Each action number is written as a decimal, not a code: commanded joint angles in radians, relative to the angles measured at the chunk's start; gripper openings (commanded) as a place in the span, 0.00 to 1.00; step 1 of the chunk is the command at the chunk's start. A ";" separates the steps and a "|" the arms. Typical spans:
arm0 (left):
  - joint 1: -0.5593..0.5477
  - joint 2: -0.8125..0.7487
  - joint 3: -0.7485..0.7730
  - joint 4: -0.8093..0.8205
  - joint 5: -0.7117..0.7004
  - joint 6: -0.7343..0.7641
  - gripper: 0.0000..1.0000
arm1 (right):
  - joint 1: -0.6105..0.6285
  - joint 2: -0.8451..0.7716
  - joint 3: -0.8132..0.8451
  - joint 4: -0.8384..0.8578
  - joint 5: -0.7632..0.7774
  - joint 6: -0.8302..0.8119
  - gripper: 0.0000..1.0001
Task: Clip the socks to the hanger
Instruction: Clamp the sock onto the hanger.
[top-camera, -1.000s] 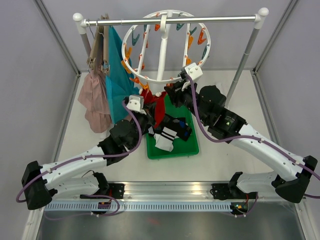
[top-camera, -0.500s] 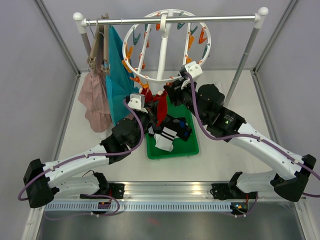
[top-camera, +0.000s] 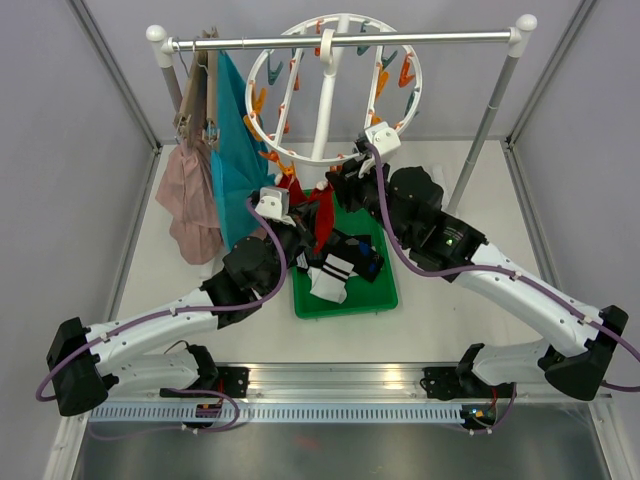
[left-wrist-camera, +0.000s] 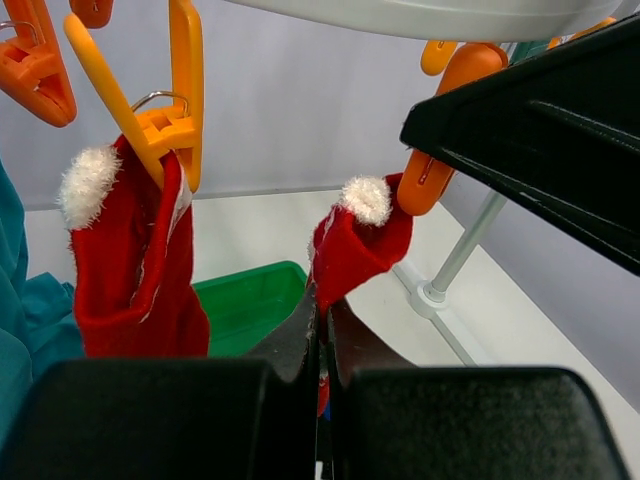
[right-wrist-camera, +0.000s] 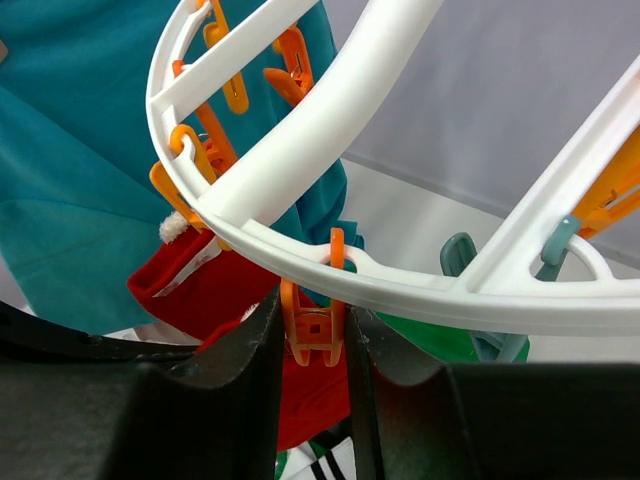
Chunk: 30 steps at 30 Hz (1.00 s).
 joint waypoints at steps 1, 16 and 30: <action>0.004 -0.020 0.042 0.057 0.019 -0.038 0.02 | 0.003 0.011 0.047 0.002 0.029 0.013 0.00; 0.003 -0.034 0.022 0.063 0.048 -0.055 0.02 | 0.003 0.028 0.074 -0.005 0.041 0.034 0.00; 0.003 -0.016 0.014 0.095 0.086 -0.081 0.02 | 0.005 0.043 0.085 -0.005 0.046 0.056 0.00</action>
